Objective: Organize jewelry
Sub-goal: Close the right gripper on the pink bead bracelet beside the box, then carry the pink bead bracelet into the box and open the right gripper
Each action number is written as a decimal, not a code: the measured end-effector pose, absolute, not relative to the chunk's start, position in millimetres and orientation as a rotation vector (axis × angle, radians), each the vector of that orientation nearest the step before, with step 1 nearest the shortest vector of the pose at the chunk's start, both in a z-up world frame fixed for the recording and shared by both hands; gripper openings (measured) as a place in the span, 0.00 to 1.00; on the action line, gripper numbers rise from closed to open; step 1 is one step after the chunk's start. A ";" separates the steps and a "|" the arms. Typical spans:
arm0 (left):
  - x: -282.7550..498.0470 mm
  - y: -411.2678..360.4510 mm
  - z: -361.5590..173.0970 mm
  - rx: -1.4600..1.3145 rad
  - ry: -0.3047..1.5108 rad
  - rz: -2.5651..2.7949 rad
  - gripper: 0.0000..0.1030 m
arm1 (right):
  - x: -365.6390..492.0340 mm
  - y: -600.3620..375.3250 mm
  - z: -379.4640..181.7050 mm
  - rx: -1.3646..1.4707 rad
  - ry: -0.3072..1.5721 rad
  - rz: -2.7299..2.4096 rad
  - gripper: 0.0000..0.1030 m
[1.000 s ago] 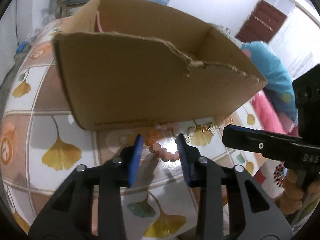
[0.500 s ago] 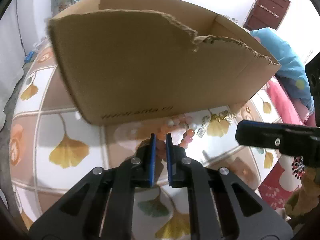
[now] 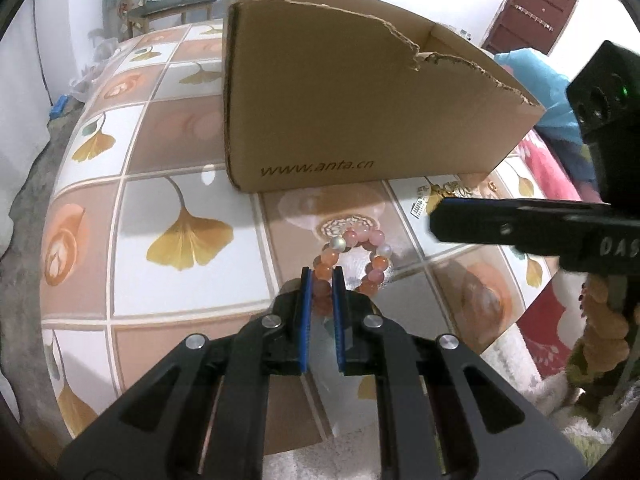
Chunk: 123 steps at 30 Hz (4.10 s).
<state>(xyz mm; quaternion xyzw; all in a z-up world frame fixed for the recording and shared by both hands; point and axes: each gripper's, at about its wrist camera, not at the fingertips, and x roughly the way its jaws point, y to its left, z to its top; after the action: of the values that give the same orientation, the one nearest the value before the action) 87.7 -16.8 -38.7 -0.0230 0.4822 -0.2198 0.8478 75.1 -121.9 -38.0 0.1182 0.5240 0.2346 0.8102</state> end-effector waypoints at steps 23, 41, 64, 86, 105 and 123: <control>91.3 -0.4 -38.1 -0.111 1.000 -0.513 0.10 | 56.0 -112.3 -62.9 0.180 1.189 0.433 0.05; 76.9 4.4 -30.7 -0.093 1.023 -0.472 0.28 | 88.0 -82.2 -60.2 0.022 1.125 0.511 0.06; 88.0 -9.4 -34.0 0.009 1.014 -0.449 0.20 | 77.1 -70.4 -60.8 -0.111 1.125 0.505 0.11; 64.4 -13.6 30.3 0.022 0.811 -0.468 0.08 | 36.5 -93.3 14.2 -0.146 0.923 0.476 0.09; 175.1 -54.2 126.5 0.221 0.669 -0.543 0.08 | 164.5 -124.3 92.8 -0.043 0.901 0.571 0.09; 223.9 -56.8 42.6 0.259 1.044 -0.518 0.15 | 213.8 -133.4 -17.2 0.181 1.367 0.593 0.11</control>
<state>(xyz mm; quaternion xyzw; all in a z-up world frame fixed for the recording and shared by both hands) 223.9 -56.8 42.6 0.1221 0.4914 -0.2437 0.8272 213.8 -133.4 -17.2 0.0822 0.6212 0.2696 0.7312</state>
